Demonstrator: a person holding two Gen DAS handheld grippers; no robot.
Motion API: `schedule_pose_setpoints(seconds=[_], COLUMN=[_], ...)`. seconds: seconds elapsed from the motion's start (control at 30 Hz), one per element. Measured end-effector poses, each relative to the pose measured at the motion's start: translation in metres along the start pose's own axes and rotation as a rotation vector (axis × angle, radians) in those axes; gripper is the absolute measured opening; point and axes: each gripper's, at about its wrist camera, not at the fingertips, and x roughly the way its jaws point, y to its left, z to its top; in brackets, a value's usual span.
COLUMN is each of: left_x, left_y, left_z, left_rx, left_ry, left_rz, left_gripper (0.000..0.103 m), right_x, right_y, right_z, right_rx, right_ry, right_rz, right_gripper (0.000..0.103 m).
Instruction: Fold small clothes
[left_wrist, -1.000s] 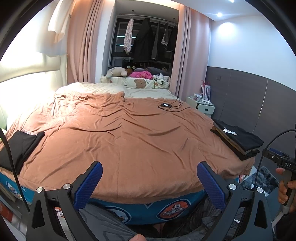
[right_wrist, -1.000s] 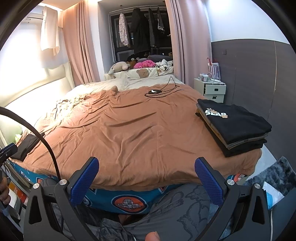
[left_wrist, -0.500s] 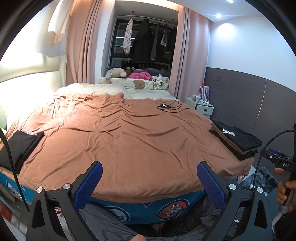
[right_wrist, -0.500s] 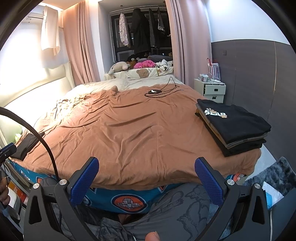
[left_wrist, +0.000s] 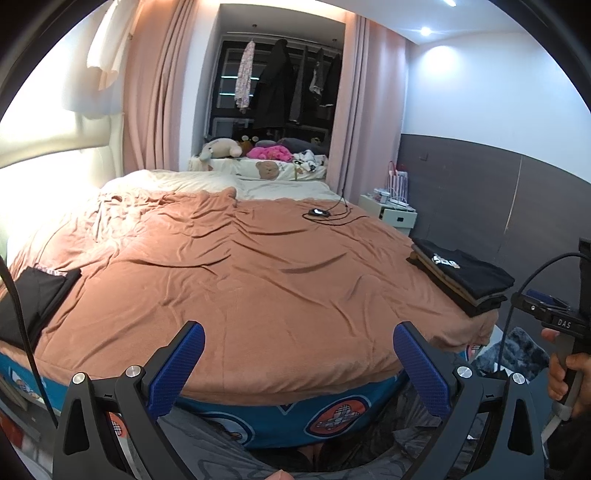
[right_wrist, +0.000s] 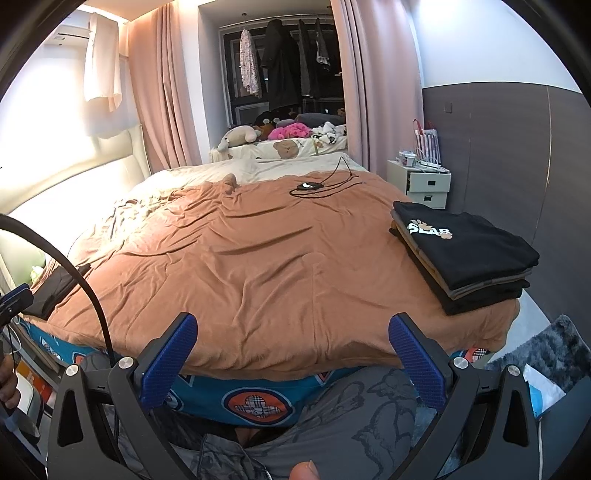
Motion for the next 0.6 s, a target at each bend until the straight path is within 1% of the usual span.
schedule_pose_setpoints(seconds=[0.13, 0.5, 0.6], left_x=[-0.001, -0.014, -0.017], left_y=[-0.005, -0.014, -0.017], left_z=[0.0, 0.004, 0.004], left_rx=[0.017, 0.042, 0.065], left_ry=[0.009, -0.023, -0.031], left_rz=[-0.013, -0.011, -0.001], left_gripper=[0.103, 0.103, 0.103], right_x=[-0.002, -0.006, -0.006], right_y=[-0.001, -0.005, -0.005], right_z=[-0.001, -0.001, -0.001], right_rx=[-0.011, -0.014, -0.014], right_ry=[-0.002, -0.014, -0.013], right_rz=[-0.003, 0.0, 0.003], right_gripper=[0.103, 0.103, 0.103])
